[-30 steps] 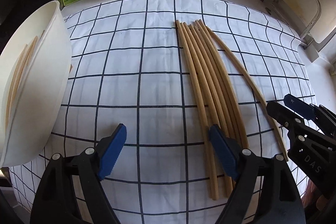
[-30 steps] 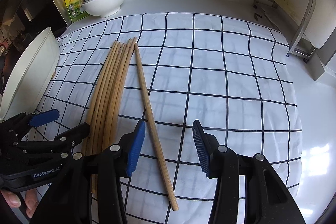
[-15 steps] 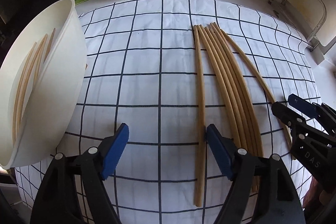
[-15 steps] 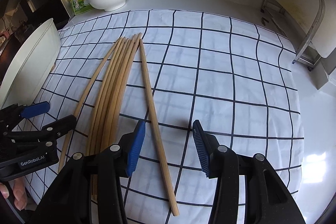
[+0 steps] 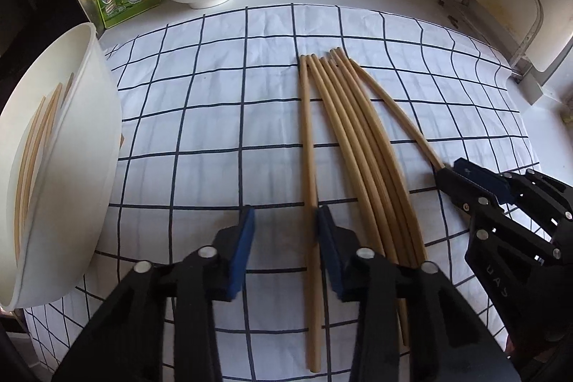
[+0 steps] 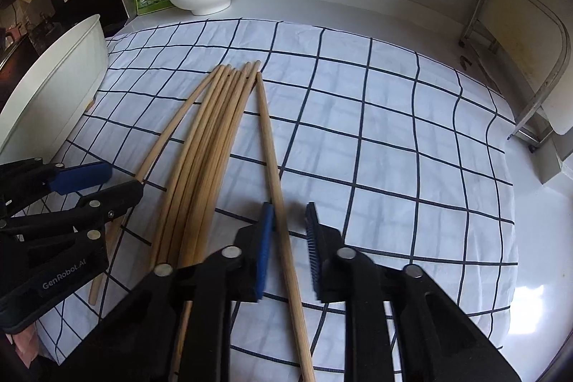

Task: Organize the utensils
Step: 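Close the left tool on one chopstick while the right tool grasps another, then carry both held chopsticks over the cream-white basin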

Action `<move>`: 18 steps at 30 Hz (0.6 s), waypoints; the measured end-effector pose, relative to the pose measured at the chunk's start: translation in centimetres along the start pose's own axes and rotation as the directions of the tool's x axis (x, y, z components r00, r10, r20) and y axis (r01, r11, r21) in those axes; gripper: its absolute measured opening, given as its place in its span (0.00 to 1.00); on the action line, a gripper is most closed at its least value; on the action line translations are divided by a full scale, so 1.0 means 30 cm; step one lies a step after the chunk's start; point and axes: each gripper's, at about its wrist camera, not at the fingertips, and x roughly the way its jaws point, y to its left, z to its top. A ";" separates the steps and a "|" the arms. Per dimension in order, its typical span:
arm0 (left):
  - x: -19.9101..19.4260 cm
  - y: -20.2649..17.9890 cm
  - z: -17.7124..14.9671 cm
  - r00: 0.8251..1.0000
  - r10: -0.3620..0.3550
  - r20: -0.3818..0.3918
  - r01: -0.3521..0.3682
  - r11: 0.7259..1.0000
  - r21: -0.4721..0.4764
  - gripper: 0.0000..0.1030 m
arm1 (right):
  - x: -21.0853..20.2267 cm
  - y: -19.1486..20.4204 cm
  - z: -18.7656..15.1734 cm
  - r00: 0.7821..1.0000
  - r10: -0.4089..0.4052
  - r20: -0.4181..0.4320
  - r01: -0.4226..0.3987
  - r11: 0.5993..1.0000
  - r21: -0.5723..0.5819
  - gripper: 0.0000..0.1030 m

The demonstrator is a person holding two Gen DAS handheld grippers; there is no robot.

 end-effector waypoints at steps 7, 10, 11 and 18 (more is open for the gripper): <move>-0.016 0.005 0.010 0.999 -0.041 -0.034 0.041 0.999 0.011 0.07 | -0.028 -0.037 0.008 1.000 0.031 -0.006 -0.030 0.996 0.084 0.06; -0.047 0.032 0.022 0.996 -0.073 -0.044 0.073 0.997 -0.010 0.07 | -0.066 -0.058 0.013 0.999 0.052 0.001 -0.052 0.990 0.135 0.06; -0.063 0.042 0.025 0.996 -0.083 -0.041 0.083 0.996 -0.017 0.07 | -0.080 -0.062 0.016 0.999 0.054 0.003 -0.054 0.988 0.147 0.06; -0.237 0.140 0.054 0.991 -0.120 0.056 0.122 0.992 -0.037 0.07 | -0.211 -0.013 0.070 0.996 0.077 0.053 -0.087 0.974 0.210 0.06</move>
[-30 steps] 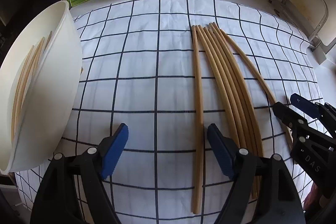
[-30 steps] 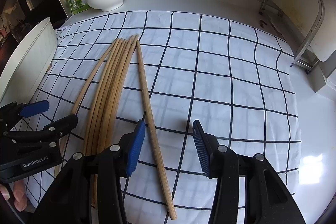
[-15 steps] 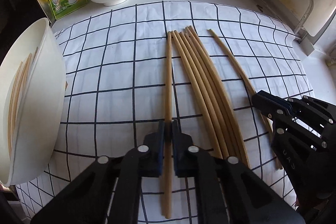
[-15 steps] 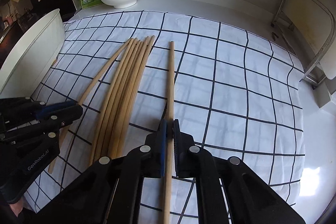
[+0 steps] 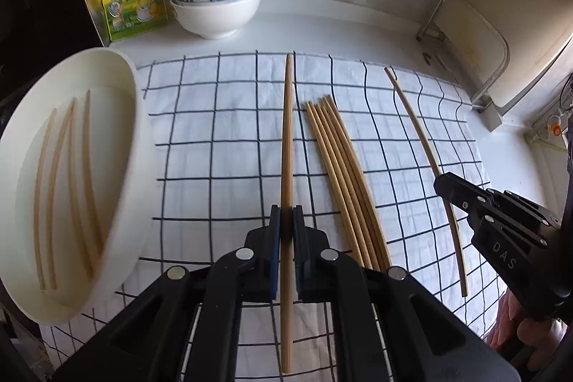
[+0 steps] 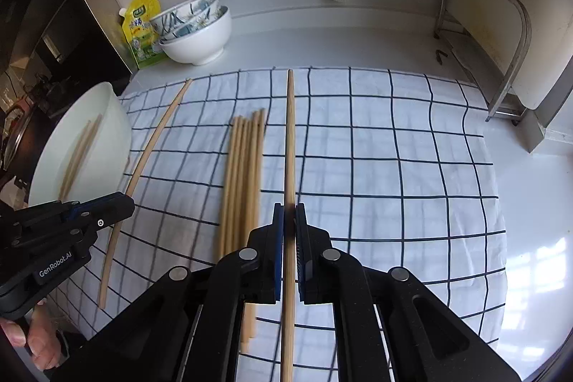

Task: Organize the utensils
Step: 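Carry both held chopsticks over the cream-white basin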

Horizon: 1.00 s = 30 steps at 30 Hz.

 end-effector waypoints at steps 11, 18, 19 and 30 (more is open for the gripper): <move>-0.229 0.387 0.044 0.987 0.105 0.119 -0.094 0.991 -0.093 0.07 | -0.025 0.429 0.138 0.983 0.183 0.022 -0.179 0.978 -0.103 0.06; -0.260 0.697 0.038 0.975 0.195 0.107 -0.173 0.967 -0.189 0.07 | 0.071 0.757 0.207 0.964 0.264 -0.041 -0.266 0.938 -0.222 0.06; -0.252 0.733 0.035 0.975 0.200 0.096 -0.178 0.964 -0.198 0.07 | 0.088 0.792 0.214 0.961 0.270 -0.055 -0.275 0.934 -0.230 0.06; -0.092 0.899 -0.008 0.988 0.155 -0.020 -0.156 0.965 -0.213 0.07 | 0.314 0.981 0.220 0.960 0.216 -0.179 -0.253 0.942 -0.219 0.06</move>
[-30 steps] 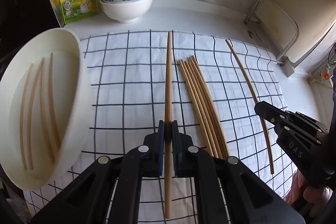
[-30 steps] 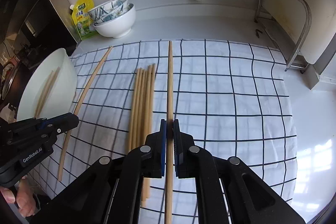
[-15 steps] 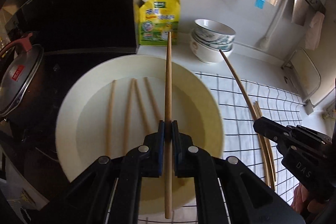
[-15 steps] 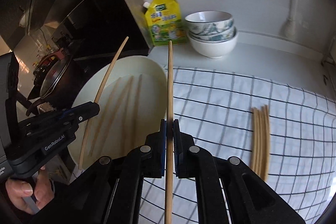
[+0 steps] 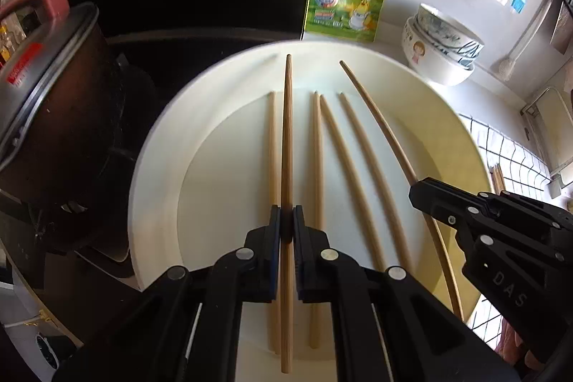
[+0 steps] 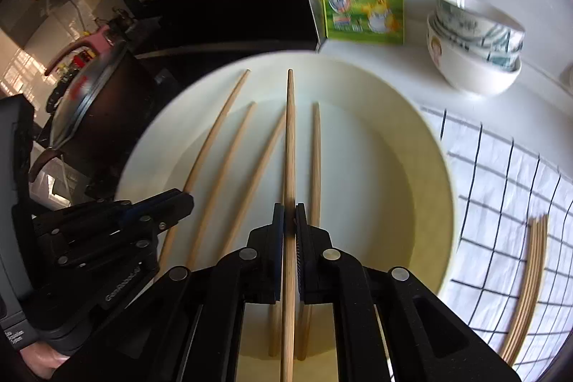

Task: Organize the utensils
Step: 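Carry both held chopsticks over the cream-white basin, then open both tools to release the chopsticks into the basin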

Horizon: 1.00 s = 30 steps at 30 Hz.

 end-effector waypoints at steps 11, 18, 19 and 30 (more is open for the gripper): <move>0.057 0.040 -0.047 0.998 -0.029 -0.051 0.028 1.000 -0.008 0.08 | 0.072 -0.021 -0.019 0.998 -0.041 -0.050 0.043 0.998 0.049 0.06; 0.019 0.062 -0.038 1.000 -0.007 -0.017 0.006 0.999 -0.034 0.37 | 0.051 -0.014 -0.032 0.998 -0.056 -0.023 0.057 0.997 0.048 0.17; 0.012 0.066 -0.038 1.000 -0.004 -0.013 0.003 0.999 -0.039 0.39 | 0.042 -0.012 -0.034 0.998 -0.061 -0.017 0.062 0.997 0.046 0.17; -0.066 0.048 -0.049 1.000 -0.010 0.016 0.011 0.998 -0.054 0.47 | -0.066 -0.022 -0.085 0.998 -0.056 0.014 0.055 0.997 0.057 0.17</move>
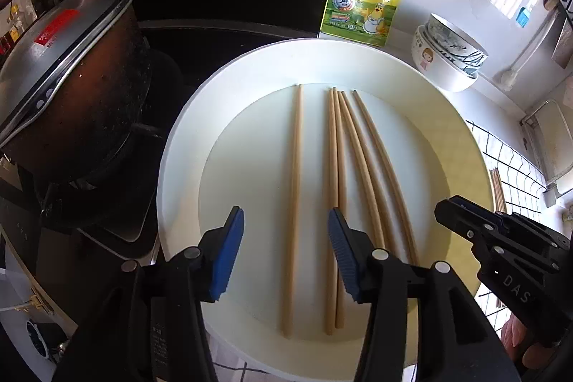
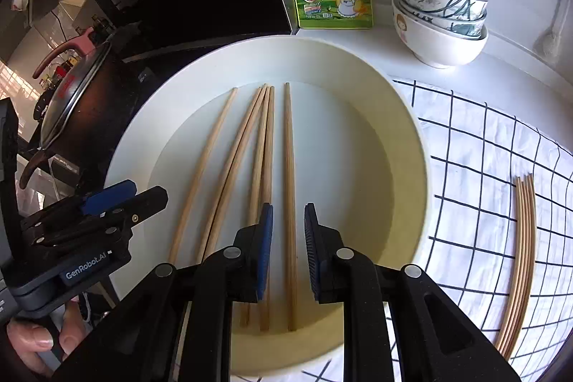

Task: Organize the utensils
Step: 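Open both tools to release the chopsticks into the basin, then move both open tools back over the chopstick bundle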

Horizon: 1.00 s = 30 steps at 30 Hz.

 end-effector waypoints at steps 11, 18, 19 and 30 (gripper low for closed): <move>-0.087 -0.125 0.001 0.998 -0.041 0.056 0.039 0.998 0.045 0.51 | -0.152 -0.078 -0.055 0.998 -0.018 0.063 0.016 0.999 0.036 0.18; -0.130 -0.252 -0.019 0.994 -0.085 0.065 0.079 0.993 0.091 0.53 | -0.241 -0.195 -0.113 0.994 -0.059 0.089 0.051 0.995 0.087 0.19; -0.134 -0.274 -0.022 0.994 -0.090 0.065 0.083 0.992 0.099 0.54 | -0.254 -0.214 -0.124 0.994 -0.065 0.091 0.056 0.994 0.097 0.19; -0.133 -0.508 -0.073 0.987 -0.153 0.043 0.143 0.974 0.178 0.55 | -0.385 -0.473 -0.258 0.982 -0.160 0.101 0.135 0.966 0.219 0.22</move>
